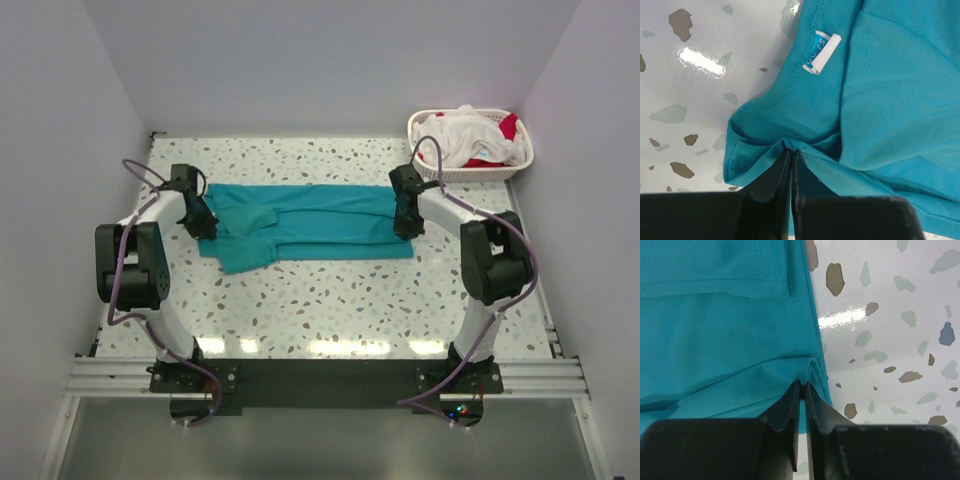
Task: Fold and stack the t-shirts
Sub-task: Fold the tshirt
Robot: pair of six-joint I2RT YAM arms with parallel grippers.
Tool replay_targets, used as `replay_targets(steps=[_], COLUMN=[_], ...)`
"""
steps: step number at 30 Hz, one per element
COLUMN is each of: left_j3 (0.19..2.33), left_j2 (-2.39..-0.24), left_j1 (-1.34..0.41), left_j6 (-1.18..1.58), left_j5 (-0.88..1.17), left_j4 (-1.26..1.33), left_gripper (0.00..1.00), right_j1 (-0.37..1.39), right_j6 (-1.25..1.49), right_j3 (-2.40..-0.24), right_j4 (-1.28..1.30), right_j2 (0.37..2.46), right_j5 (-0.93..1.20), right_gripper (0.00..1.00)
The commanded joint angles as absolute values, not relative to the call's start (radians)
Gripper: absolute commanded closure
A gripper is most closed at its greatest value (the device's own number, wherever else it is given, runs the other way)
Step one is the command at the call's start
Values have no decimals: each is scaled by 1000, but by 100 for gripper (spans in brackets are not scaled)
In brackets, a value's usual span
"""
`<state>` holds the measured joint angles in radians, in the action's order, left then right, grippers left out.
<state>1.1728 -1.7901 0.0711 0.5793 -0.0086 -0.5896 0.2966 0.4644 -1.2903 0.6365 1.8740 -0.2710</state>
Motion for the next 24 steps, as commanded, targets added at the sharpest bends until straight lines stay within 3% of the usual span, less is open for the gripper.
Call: replay_targets(steps=[1,3,12,14,20,24], left_j3=[1224,1221,1146,1117,916,780], left_j2=[-1787,-1776,-1589,-1530,-1356,-1289], left_j1=[78,78,72,66,8,-81], left_j6=[545,538,525,520,523,555], left_j5=[-18,-17,-80,-89,-28,-21], left_j4=[-538,-534,-506,-509,-511,-520], left_gripper=[94,92,62,48,25,20], right_j1=[288,290,291,291,311,342], right_j6=[460,460,433,427,400,399], right_j3=[-1318,-1324,-1318,-1283,-1138,-1020], right_j4=[586,587,597,592,552,500], right_j2=[1881,1876,1735,1689,1500,1414], right_j5=[-294,-291,-301,-292,-186,-40], right_gripper=[86,79,45,41,36,29])
